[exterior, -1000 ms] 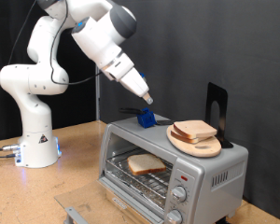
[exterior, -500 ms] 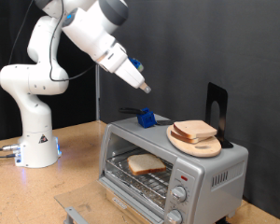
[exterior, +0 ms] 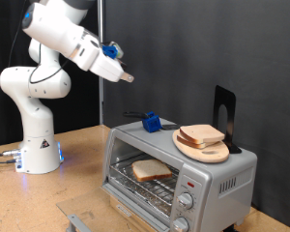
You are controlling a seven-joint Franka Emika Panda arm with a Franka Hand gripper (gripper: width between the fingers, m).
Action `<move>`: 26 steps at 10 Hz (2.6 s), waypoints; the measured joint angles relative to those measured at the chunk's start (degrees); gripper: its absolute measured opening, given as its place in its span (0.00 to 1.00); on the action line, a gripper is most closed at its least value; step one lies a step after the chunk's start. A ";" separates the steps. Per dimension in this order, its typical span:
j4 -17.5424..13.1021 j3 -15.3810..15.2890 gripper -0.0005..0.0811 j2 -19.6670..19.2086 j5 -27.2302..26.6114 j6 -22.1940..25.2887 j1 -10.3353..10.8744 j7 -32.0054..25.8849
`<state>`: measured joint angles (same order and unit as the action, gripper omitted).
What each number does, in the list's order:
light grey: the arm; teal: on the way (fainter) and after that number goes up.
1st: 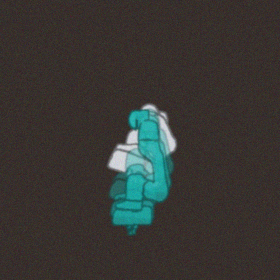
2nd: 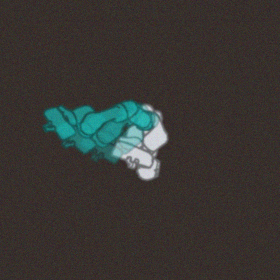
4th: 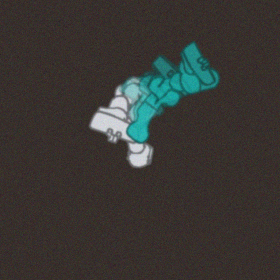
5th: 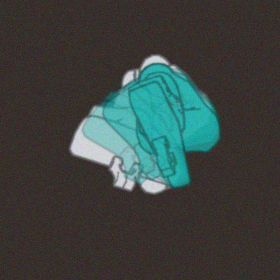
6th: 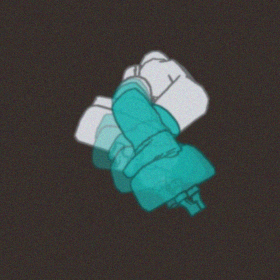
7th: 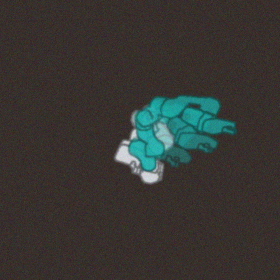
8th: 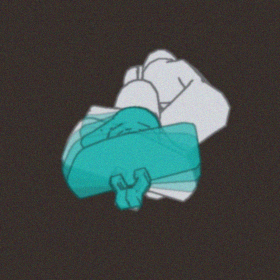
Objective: Make a piece of toast with the oven
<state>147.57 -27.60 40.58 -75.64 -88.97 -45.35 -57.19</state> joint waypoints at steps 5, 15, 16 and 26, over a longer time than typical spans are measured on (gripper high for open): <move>-3.91 7.95 1.00 -5.98 11.58 8.02 -5.22 -6.97; -14.02 10.80 1.00 -22.38 28.49 20.42 -13.14 22.65; -13.83 10.78 1.00 -22.17 28.01 20.43 -13.11 22.02; -18.05 11.43 1.00 -33.46 25.55 9.17 -16.47 34.78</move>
<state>129.51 -16.17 7.12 -50.09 -79.80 -61.82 -22.41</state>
